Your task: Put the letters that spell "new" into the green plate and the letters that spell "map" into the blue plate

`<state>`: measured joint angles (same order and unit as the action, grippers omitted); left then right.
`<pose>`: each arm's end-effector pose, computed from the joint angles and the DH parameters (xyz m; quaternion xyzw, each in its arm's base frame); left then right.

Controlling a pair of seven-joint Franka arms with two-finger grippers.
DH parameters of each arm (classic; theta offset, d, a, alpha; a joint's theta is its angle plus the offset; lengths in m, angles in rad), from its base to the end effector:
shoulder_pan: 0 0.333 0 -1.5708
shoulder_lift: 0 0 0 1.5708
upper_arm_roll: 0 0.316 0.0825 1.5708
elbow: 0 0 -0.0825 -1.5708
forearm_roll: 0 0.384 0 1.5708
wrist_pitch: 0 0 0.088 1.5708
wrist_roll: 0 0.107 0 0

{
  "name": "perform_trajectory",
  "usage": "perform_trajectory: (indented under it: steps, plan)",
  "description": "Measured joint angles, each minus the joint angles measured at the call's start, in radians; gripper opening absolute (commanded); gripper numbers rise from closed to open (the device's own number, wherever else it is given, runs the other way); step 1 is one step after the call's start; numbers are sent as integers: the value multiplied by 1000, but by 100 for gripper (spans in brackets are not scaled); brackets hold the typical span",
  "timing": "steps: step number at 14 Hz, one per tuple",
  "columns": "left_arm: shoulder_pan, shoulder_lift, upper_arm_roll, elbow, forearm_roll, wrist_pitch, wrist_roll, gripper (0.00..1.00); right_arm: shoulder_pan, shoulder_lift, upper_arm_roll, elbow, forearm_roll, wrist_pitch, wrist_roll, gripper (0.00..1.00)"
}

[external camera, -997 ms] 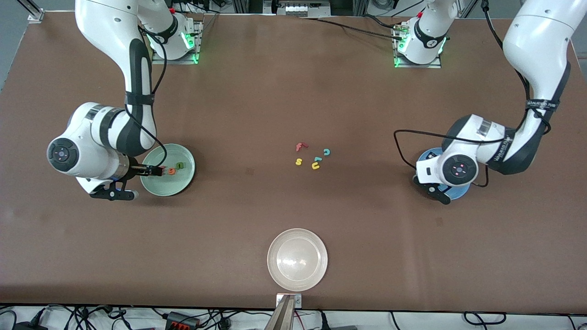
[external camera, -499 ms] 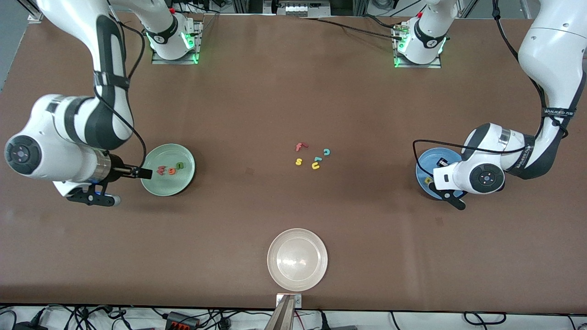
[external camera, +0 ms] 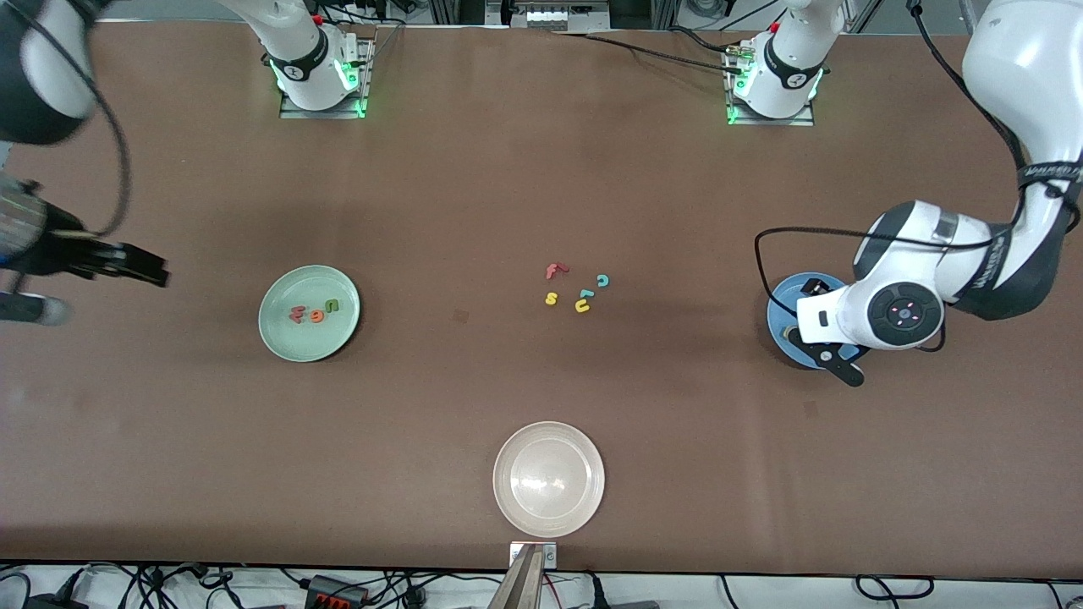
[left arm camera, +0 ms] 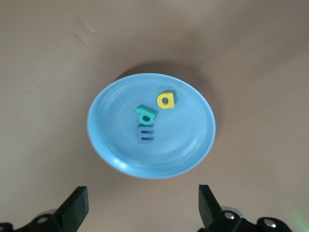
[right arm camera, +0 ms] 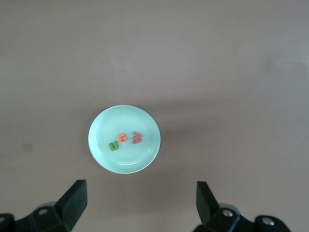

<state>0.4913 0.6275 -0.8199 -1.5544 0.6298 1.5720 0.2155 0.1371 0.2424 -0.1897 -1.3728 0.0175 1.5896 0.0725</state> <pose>0.6396 -0.0689 0.3427 -0.9237 0.3211 0.1879 0.0913 0.6273 -0.0166 0.5784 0.9980 -0.0603 -0.0105 0.0140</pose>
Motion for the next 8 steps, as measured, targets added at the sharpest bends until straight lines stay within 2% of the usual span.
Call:
perform_trajectory:
  steps: [2,3,6,7,8]
  plan:
    - [0,-15,-38,99,-20,-102,0,100,-180,-39,100,0,0,-3,-51,100]
    - [0,-16,-46,144,-37,-147,0,100,-210,-47,114,0,0,-6,-71,100]
    - [-1,-45,-51,262,-94,-237,0,100,-224,-64,117,-4,-9,-17,-125,100]
    - [-9,-75,-27,275,-143,-243,-1,100,-224,-70,117,-12,-10,-19,-127,100]
    - [-31,-118,30,278,-221,-247,-1,100,-223,-75,118,-22,-10,-19,-127,100]
